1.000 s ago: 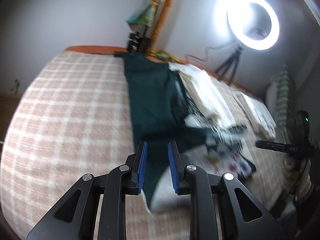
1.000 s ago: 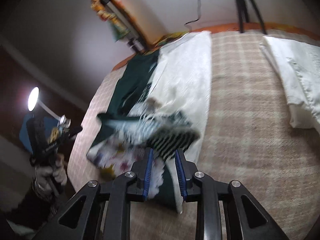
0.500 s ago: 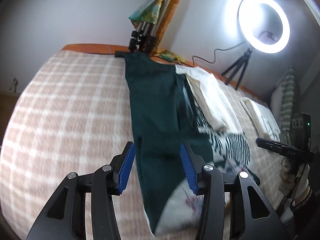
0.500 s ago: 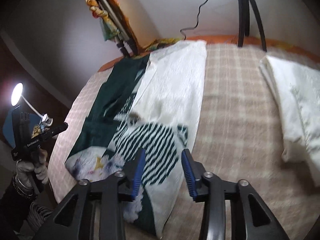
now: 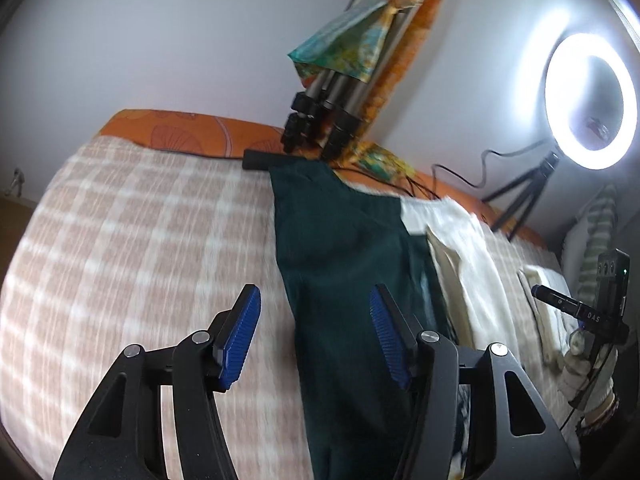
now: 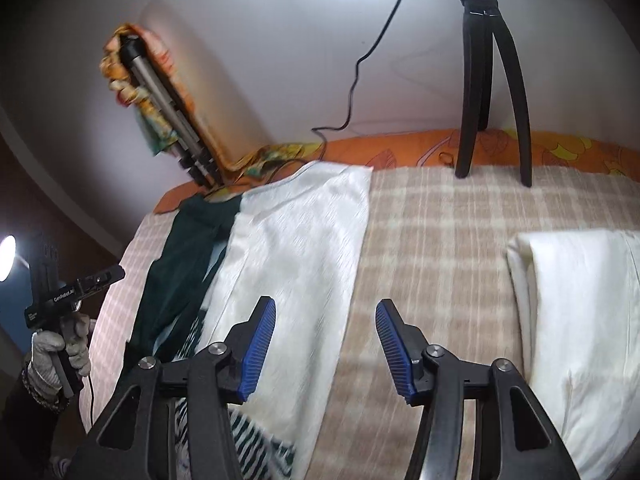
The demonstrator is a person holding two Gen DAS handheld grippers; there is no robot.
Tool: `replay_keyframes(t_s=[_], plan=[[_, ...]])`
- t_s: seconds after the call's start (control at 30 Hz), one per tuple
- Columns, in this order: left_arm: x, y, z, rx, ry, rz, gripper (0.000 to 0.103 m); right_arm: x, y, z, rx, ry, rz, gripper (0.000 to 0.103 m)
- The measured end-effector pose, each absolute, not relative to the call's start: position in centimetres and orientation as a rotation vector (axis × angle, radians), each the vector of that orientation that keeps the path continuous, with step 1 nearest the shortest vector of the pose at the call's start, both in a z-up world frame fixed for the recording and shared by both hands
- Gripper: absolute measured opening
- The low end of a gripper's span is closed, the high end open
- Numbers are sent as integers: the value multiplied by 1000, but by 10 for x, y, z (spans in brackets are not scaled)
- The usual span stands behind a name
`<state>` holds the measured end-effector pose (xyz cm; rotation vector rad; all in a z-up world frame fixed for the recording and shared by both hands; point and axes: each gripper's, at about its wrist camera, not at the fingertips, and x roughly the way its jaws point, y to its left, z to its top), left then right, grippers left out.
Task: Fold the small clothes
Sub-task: 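Open both tools and release the hem, then grasp the cream fabric near the collar with the right tool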
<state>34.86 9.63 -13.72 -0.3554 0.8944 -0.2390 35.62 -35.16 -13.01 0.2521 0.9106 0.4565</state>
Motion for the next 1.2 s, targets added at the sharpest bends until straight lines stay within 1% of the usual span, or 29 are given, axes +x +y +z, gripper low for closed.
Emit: replay_keyframes(t_s=[0.33, 0.63, 0.77, 0.83, 0.87, 0.9, 0.93, 0.97, 1.0, 1.03, 1.1, 1.2], plan=[[418, 109, -172, -476, 936, -240, 56, 432, -350, -153, 332, 942, 438, 56], [446, 95, -180, -442, 904, -269, 56, 483, -335, -170, 367, 939, 438, 55], [457, 88, -181, -426, 895, -268, 53, 495, -327, -171, 374, 933, 456, 55], [461, 83, -181, -407, 897, -262, 44, 499, -323, -171, 364, 934, 462, 54], [463, 80, -181, -388, 896, -256, 37, 500, -321, -171, 357, 934, 465, 50], [465, 78, -182, -376, 897, -255, 30, 501, -318, -171, 349, 937, 469, 40], [466, 75, -182, -360, 898, -249, 28, 502, -316, -171, 340, 942, 472, 37], [464, 74, -182, -348, 894, -247, 20, 502, -313, -172, 328, 943, 468, 33], [465, 72, -182, -339, 892, -248, 9, 502, -310, -172, 314, 942, 469, 27], [466, 70, -183, -331, 892, -248, 7, 502, -309, -172, 310, 944, 474, 23], [465, 69, -182, -325, 878, -249, 3, 502, -307, -172, 306, 944, 474, 6], [462, 66, -176, -322, 851, -261, 2, 499, -304, -167, 287, 922, 475, 2]])
